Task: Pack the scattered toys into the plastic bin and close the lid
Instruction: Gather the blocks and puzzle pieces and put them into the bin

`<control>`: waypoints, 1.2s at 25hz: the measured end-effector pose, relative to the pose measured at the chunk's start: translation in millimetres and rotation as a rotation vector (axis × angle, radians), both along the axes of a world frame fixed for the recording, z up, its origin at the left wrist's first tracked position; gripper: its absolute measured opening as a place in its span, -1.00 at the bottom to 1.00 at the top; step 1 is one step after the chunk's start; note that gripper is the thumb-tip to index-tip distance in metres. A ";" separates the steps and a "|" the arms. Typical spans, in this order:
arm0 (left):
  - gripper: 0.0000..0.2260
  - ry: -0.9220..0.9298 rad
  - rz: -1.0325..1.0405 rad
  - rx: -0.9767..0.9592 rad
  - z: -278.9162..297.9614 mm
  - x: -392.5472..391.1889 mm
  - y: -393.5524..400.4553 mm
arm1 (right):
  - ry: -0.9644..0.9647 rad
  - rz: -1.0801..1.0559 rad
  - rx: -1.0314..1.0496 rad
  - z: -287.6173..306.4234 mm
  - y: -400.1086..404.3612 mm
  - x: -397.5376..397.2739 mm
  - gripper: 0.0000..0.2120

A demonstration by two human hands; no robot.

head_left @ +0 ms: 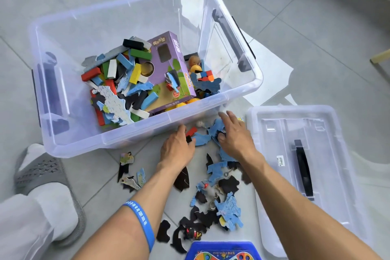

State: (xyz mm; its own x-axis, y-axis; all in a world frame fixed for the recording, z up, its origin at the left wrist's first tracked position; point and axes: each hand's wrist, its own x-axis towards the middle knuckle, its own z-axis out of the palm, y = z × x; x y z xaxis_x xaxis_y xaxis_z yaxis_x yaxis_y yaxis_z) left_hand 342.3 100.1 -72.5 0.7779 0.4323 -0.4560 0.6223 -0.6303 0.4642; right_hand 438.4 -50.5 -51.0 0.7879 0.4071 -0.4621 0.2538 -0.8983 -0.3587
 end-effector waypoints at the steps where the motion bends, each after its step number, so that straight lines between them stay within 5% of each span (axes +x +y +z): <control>1: -0.75 -0.011 -0.058 0.061 -1.4 -1.8 2.3 | 0.002 0.085 -0.045 -5.0 1.5 0.3 -0.48; 3: -0.87 -0.012 -0.117 0.124 -2.0 -6.7 7.6 | -0.082 0.078 -0.060 -13.5 0.5 -11.0 -0.53; 8: -0.75 0.128 -0.150 0.174 7.7 -5.6 1.5 | -0.185 -0.041 -0.028 -20.7 -5.1 -44.5 -0.70; 14: -0.78 0.009 -0.206 0.177 2.9 -12.1 -9.4 | -0.190 -0.298 0.011 -17.1 4.7 -39.8 -0.88; 18: -0.70 -0.021 0.112 -0.137 6.3 -4.3 -3.7 | -0.074 -0.449 0.090 -11.4 5.8 -29.6 -0.86; 20: -0.71 -0.086 0.435 -0.549 6.7 0.2 -5.7 | 0.116 -0.685 0.408 -3.8 9.9 -32.7 -0.84; 23: -0.77 -0.115 0.723 -1.135 11.8 -2.1 -15.5 | 0.324 -0.722 0.710 5.1 18.7 -58.2 -0.89; 28: -0.81 -0.110 0.656 -1.123 3.7 -19.0 -17.2 | 0.326 -0.528 0.785 8.1 19.6 -83.4 -0.89; 30: -0.84 -0.134 0.733 -1.178 2.2 -23.4 -15.3 | 0.145 -0.696 0.667 5.0 9.0 -73.5 -0.83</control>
State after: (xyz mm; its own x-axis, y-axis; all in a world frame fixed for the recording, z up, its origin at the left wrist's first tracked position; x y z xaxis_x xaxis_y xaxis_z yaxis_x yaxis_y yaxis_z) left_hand 318.9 84.9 -70.4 0.6098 0.1738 -0.7732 0.5461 0.6149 0.5690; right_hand 364.9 -41.5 -46.0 0.9050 0.0857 -0.4168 -0.3432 -0.4318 -0.8341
